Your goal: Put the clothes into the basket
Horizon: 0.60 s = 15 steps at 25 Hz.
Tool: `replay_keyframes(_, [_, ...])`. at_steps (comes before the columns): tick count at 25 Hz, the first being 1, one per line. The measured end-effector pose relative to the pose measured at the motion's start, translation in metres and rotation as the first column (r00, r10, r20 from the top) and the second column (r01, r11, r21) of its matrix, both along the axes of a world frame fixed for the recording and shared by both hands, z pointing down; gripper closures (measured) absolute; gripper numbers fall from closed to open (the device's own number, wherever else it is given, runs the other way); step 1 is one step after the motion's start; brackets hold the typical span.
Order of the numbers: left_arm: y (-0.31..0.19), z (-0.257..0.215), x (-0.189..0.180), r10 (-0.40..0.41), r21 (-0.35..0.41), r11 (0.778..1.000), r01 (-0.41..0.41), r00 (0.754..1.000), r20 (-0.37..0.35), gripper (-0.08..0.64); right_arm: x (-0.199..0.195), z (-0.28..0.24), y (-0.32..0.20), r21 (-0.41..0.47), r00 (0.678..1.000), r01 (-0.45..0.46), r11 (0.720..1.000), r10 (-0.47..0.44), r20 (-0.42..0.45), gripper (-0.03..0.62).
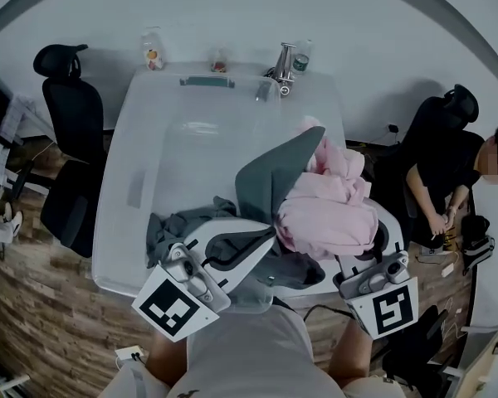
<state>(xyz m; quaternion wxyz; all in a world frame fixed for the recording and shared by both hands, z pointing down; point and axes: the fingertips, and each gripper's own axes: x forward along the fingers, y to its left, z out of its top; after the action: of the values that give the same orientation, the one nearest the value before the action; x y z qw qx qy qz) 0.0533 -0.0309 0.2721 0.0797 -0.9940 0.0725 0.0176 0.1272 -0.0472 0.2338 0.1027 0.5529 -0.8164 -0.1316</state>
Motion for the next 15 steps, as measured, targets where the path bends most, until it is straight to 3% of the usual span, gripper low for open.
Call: replay_keyframes(15, [-0.018, -0.009, -0.081, -0.217, 0.005, 0.976, 0.217, 0.976, -0.016, 0.555, -0.082, -0.005, -0.034, -0.008, 0.975, 0.218, 0.976, -0.218, -0.035, 0.486])
